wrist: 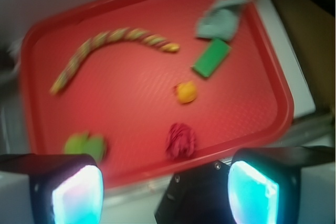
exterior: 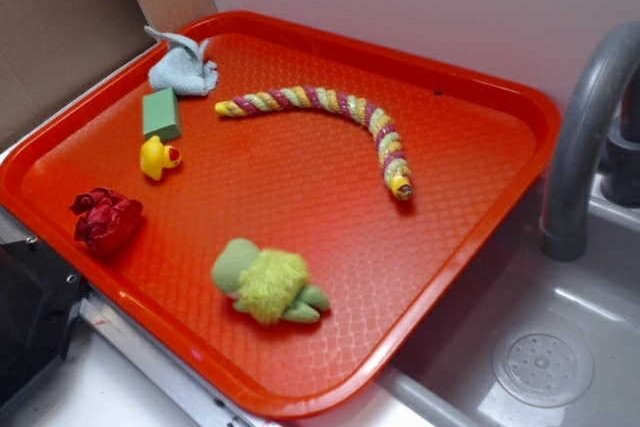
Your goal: Grab the green block.
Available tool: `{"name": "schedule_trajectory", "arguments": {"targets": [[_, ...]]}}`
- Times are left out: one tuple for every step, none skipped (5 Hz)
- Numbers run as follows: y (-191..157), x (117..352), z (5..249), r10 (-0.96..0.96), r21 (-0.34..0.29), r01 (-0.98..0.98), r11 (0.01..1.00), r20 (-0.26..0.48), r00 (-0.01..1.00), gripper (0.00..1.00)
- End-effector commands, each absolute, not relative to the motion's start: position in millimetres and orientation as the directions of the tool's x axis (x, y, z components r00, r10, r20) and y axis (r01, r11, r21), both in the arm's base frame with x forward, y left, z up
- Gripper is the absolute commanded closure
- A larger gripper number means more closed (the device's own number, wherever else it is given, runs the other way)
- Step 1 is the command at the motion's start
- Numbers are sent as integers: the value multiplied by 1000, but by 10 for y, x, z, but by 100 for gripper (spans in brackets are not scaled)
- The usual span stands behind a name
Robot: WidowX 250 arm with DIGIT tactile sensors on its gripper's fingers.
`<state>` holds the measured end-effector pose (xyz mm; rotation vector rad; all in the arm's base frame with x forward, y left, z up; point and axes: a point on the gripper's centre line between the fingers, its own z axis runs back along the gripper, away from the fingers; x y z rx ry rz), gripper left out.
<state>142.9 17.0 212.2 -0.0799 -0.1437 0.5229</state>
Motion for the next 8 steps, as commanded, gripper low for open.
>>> {"name": "schedule_trajectory", "arguments": {"targets": [[857, 1710, 1623, 843, -109, -842, 529, 182, 506, 0], [979, 1871, 1370, 880, -84, -898, 433, 255, 401, 0], [969, 2010, 1126, 869, -72, -892, 446, 273, 412, 0], [906, 2170, 882, 847, -49, -874, 484, 274, 455, 0], [864, 2192, 763, 842, -40, -868, 495, 268, 468, 0], [908, 2246, 652, 838, -21, -865, 501, 260, 479, 0], [948, 2216, 560, 828, 6, -863, 506, 275, 488, 0], [994, 2243, 401, 815, -1, -848, 530, 277, 509, 0]]}}
